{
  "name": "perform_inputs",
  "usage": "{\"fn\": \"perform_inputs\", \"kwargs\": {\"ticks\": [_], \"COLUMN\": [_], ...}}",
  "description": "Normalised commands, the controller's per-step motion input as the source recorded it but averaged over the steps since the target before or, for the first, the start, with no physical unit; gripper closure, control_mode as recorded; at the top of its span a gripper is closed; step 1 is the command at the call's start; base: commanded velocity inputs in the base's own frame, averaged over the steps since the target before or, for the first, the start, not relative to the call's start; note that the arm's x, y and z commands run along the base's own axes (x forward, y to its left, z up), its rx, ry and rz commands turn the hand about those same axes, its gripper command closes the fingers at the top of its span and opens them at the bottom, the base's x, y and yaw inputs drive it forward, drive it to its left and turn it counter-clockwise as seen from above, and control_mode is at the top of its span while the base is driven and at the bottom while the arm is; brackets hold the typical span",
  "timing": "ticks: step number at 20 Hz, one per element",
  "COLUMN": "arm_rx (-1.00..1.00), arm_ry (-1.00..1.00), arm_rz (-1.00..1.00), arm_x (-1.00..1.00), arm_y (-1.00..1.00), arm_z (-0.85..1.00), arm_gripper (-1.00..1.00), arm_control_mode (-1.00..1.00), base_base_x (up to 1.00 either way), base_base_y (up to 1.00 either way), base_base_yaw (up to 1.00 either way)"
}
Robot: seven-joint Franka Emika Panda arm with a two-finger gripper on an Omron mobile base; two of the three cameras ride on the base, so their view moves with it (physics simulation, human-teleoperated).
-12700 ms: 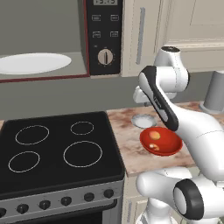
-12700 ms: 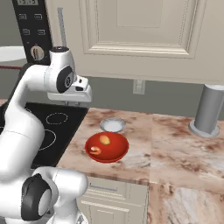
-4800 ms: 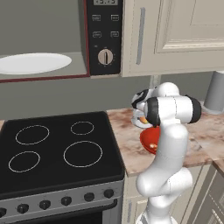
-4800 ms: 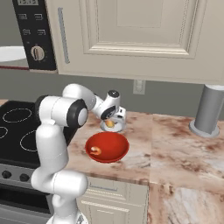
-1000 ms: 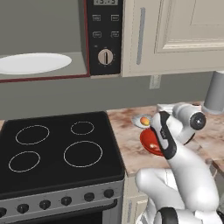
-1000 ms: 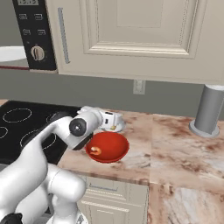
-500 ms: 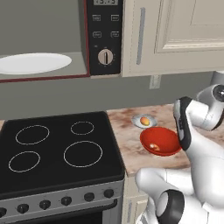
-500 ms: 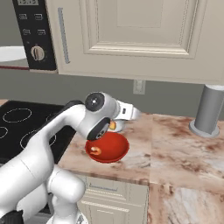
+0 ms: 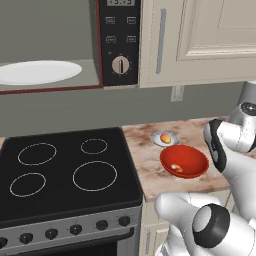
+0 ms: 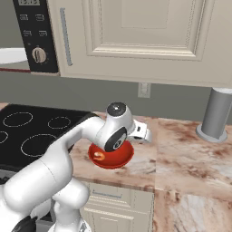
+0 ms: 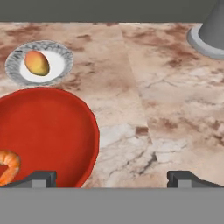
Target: Remove the mango from the bowl and place it on the small plate. Then place the bowl with only the shrimp in the microwave, close the door, and press the start button to microwave the shrimp.
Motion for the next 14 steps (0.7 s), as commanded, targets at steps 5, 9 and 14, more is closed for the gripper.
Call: {"fn": "perform_inputs", "kwargs": {"ticks": [5, 9, 14], "arm_rx": [0.24, 0.18, 0.21], "arm_ry": [0.05, 0.07, 0.02], "arm_rz": [0.02, 0.00, 0.00], "arm_x": [-0.21, -0.03, 0.00], "arm_y": [-0.17, -0.03, 0.00], "arm_z": [-0.91, -0.49, -0.29], "arm_gripper": [-1.00, -1.00, -1.00], "arm_control_mode": [-1.00, -1.00, -1.00], "base_base_x": [0.00, 0.00, 0.00], "base_base_y": [0.00, 0.00, 0.00], "base_base_yaw": [0.00, 0.00, 0.00]}}
